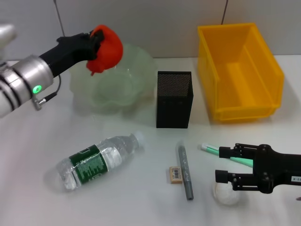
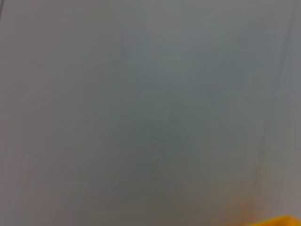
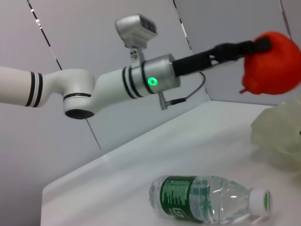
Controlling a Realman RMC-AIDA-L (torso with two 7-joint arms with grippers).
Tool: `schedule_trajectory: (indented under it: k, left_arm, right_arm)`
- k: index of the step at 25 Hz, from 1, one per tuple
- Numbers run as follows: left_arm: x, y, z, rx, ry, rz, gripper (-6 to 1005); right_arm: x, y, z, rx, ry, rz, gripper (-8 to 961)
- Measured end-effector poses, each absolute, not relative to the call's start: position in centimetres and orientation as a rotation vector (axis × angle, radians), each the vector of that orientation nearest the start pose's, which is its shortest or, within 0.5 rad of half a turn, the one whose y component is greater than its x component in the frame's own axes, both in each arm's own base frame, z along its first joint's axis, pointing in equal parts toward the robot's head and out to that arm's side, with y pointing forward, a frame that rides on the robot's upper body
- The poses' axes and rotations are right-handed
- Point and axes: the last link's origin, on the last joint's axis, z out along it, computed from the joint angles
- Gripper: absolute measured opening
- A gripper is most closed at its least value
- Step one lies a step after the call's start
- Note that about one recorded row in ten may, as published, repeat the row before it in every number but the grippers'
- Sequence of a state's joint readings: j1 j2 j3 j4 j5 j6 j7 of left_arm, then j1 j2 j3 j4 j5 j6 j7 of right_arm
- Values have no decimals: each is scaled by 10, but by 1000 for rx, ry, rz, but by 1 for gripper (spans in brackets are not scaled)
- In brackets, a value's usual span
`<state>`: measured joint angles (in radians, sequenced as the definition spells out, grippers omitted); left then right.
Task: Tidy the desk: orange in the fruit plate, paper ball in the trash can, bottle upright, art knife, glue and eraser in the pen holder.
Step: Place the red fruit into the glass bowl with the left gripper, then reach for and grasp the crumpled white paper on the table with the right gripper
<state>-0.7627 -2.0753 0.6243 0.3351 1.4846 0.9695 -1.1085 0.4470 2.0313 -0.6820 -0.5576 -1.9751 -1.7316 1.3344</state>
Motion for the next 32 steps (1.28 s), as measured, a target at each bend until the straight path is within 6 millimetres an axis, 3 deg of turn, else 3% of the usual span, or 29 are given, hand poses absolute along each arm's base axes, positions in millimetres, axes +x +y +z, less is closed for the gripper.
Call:
schedule_trajectory:
  k: [5,14,19,24,28,30,32]
  left_arm:
    - [-226,457,-17,-2055,-647,-669,55]
    - [-227,461,-20,-2009,-632,-632,226]
    - [-228,459,-17,-1990,-665,-684,390]
    - [-228,435,3,-2029,-759,-993,578]
    - [-226,423,10,-2086,-766,-1069,761]
    - [-218,387,21,-2310,-712,-1152,812]
    - [-219,371,24,-2402,-709,-1159,813]
  right_arm:
    - [283,285,5,-2794,722,861,762]
    - [283,285,3,-2792,725,864,763]
    - [284,286,4,-2783,724,859,763]
    - [284,290,5,-2764,719,854,763]
    - [282,293,6,-2768,705,849,763]
    - [280,296,7,-2772,696,847,763]
    - [280,296,7,-2772,694,847,762]
